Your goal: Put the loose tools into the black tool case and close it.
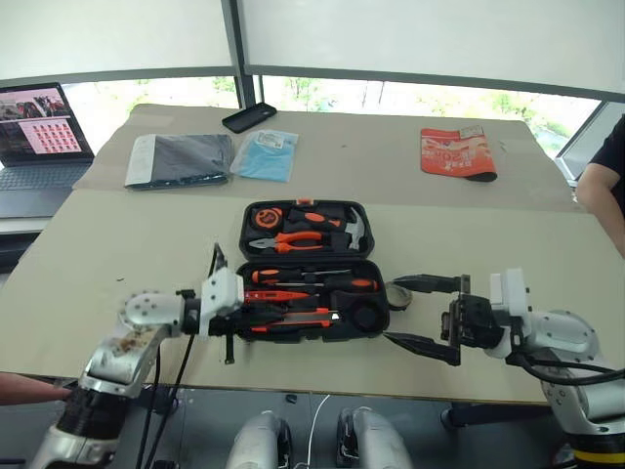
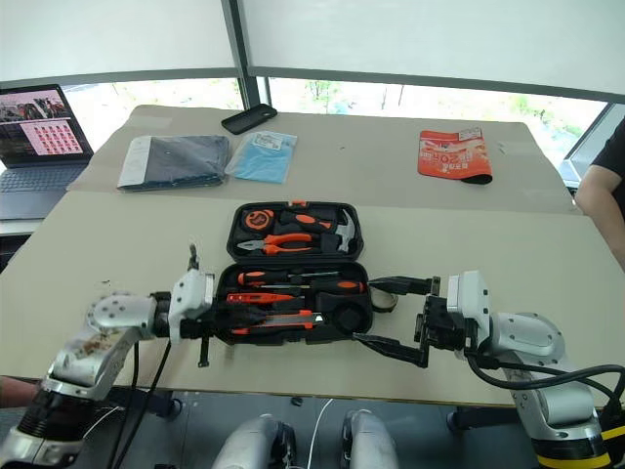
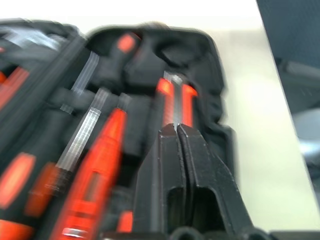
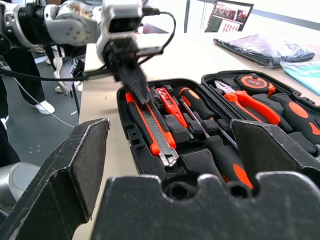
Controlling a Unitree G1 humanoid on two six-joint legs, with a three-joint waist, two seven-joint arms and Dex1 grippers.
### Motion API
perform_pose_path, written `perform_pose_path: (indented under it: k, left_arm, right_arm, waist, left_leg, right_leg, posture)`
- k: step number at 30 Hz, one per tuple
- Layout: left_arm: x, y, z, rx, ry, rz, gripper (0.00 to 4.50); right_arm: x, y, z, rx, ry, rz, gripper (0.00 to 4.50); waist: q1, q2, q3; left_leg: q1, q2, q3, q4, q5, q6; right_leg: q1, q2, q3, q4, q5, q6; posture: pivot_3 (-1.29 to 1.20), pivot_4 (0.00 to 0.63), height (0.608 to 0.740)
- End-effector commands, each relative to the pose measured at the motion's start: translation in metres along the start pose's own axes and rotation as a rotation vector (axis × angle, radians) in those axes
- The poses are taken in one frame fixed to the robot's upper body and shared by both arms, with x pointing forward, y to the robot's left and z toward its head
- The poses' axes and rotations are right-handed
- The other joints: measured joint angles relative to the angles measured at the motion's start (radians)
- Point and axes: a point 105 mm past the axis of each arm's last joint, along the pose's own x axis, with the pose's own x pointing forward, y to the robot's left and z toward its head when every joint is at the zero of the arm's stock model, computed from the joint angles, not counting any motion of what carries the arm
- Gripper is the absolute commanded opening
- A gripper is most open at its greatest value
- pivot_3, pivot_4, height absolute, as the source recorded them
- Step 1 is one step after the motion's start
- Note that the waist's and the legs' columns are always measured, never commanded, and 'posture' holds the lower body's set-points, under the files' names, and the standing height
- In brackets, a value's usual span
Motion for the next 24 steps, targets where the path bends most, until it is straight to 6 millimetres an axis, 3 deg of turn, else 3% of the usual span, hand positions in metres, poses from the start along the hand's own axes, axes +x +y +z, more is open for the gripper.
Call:
perform_pose_path:
  k: [1,5,8,10,12,15,21,24]
  left_arm:
    - [0.003,-0.001,-0.013,0.005,0.082,0.004,0.05]
    - [0.007,0.004,-0.033,-0.121,0.185,0.039,0.05]
    - [0.012,0.008,-0.031,-0.185,0.161,0.057,0.05]
    - [0.017,0.007,-0.021,-0.177,0.109,0.038,0.05]
    - [0.020,0.005,0.001,-0.112,-0.007,0.006,0.05]
    - [0.016,0.015,0.021,-0.106,-0.129,0.053,0.05]
    - [0.008,0.030,0.004,-0.102,-0.031,0.144,0.05]
    - [0.009,0.022,-0.010,-0.067,0.049,0.095,0.05]
  right_arm:
    - [0.000,-0.002,0.006,-0.041,-0.005,0.014,4.50]
    - [0.001,-0.003,0.007,-0.041,-0.004,0.019,4.50]
    - [0.002,-0.002,0.007,-0.041,-0.007,0.021,4.50]
    - [0.002,-0.001,0.008,-0.040,-0.007,0.020,4.50]
    - [0.001,-0.001,0.008,-0.038,-0.006,0.015,4.50]
    - [-0.001,-0.002,0.007,-0.038,-0.001,0.009,4.50]
    - [-0.007,-0.004,0.007,-0.045,0.015,0.000,4.50]
    - [-0.006,-0.005,0.006,-0.045,0.016,-0.006,4.50]
  waist:
    - [0.001,0.002,-0.001]
    - [0.002,0.009,-0.005]
    - [0.002,0.013,-0.008]
    - [0.001,0.015,-0.009]
    - [-0.001,0.016,-0.010]
    - [-0.001,0.015,-0.009]
    - [-0.002,0.015,-0.009]
    - [-0.003,0.014,-0.009]
  left_leg:
    - [0.000,0.000,0.000,0.000,0.000,0.000]
    - [0.002,0.000,0.000,0.000,-0.001,0.001]
    - [0.004,0.000,0.000,0.000,-0.001,0.001]
    - [0.006,0.000,0.000,0.000,-0.001,0.001]
    - [0.007,0.000,0.000,0.000,-0.001,0.001]
    - [0.005,0.000,0.000,-0.001,-0.001,0.001]
    - [0.000,0.000,0.000,-0.001,-0.001,0.001]
    - [0.001,0.000,0.000,-0.001,-0.001,0.002]
  right_leg:
    - [0.000,0.000,0.000,0.000,0.000,0.000]
    - [0.001,0.000,0.001,0.000,0.000,0.000]
    - [0.004,0.000,0.000,0.000,0.000,0.000]
    - [0.006,0.000,0.000,0.000,0.000,0.000]
    - [0.006,0.000,0.001,0.000,0.000,0.000]
    - [0.004,0.000,0.001,0.000,0.000,0.000]
    - [0.000,0.001,0.000,-0.001,0.000,0.000]
    - [0.001,0.001,0.000,-0.001,0.000,0.000]
  posture:
    - [0.00,0.150,0.740]
    - [0.00,0.150,0.740]
    - [0.00,0.150,0.740]
    - [0.00,0.150,0.740]
    - [0.00,0.150,0.740]
    - [0.00,0.150,0.740]
    - [0.00,0.150,0.740]
    - [0.00,0.150,0.740]
